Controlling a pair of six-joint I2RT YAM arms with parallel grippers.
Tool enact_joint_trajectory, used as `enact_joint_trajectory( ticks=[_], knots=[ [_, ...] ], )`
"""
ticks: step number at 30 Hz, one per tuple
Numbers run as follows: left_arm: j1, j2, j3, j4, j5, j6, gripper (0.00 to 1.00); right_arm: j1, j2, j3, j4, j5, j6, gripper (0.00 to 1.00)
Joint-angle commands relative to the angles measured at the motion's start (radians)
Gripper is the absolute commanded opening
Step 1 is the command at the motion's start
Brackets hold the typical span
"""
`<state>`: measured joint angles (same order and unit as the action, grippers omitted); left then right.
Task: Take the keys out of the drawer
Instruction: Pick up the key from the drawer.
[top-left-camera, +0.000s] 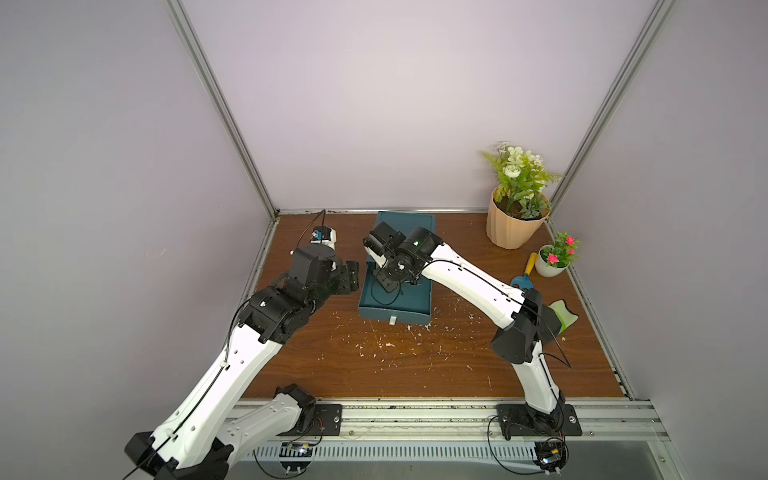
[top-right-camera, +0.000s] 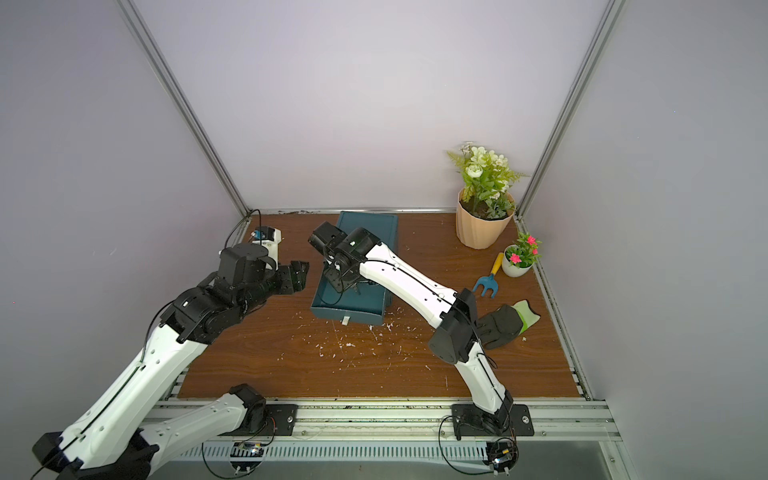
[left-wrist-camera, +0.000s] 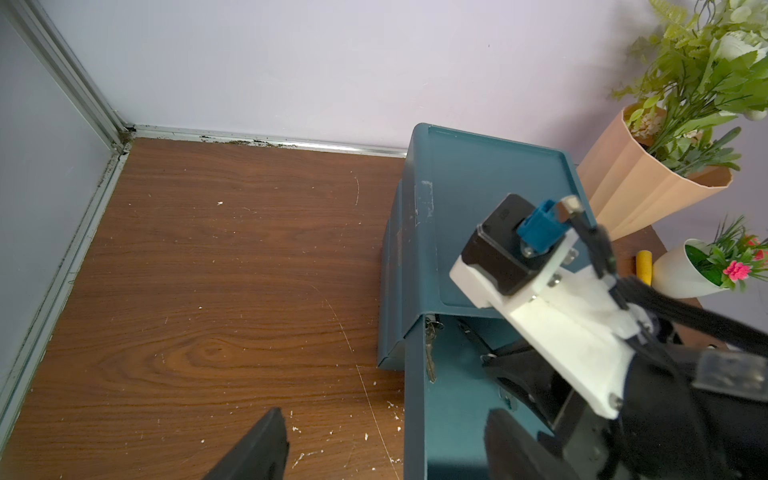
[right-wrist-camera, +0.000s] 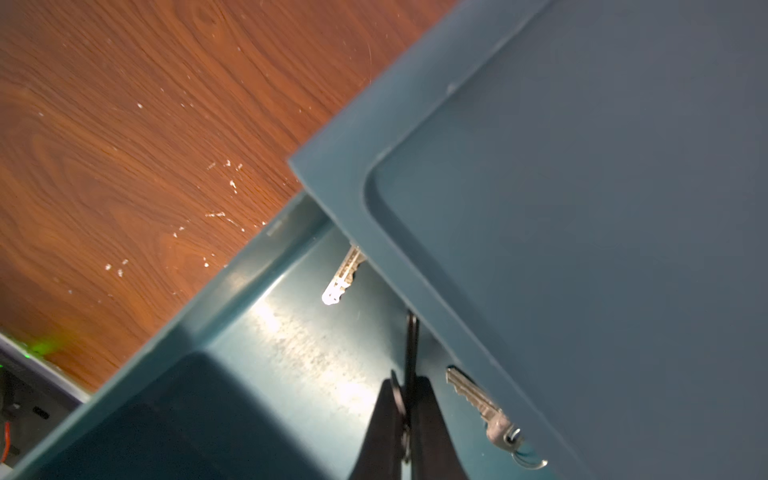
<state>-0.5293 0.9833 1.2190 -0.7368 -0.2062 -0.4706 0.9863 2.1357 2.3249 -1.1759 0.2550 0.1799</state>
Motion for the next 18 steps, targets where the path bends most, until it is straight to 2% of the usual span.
enact_joint_trajectory(
  ticks=[1, 8, 13, 18],
  knots=[
    [0.009, -0.003, 0.010, -0.005, -0.009, 0.010, 0.78, -0.002, -0.028, 0.049, -0.025, -0.009, 0.010, 0.03],
    [0.010, -0.007, 0.004, 0.009, 0.004, 0.042, 0.78, -0.001, -0.051, 0.071, -0.021, -0.043, 0.018, 0.03],
    [0.010, -0.015, 0.001, 0.041, 0.019, 0.107, 0.78, -0.001, -0.091, 0.068, 0.000, -0.076, 0.039, 0.03],
    [0.010, -0.027, -0.007, 0.093, 0.076, 0.149, 0.78, -0.003, -0.148, 0.048, 0.029, -0.107, 0.071, 0.03]
  ],
)
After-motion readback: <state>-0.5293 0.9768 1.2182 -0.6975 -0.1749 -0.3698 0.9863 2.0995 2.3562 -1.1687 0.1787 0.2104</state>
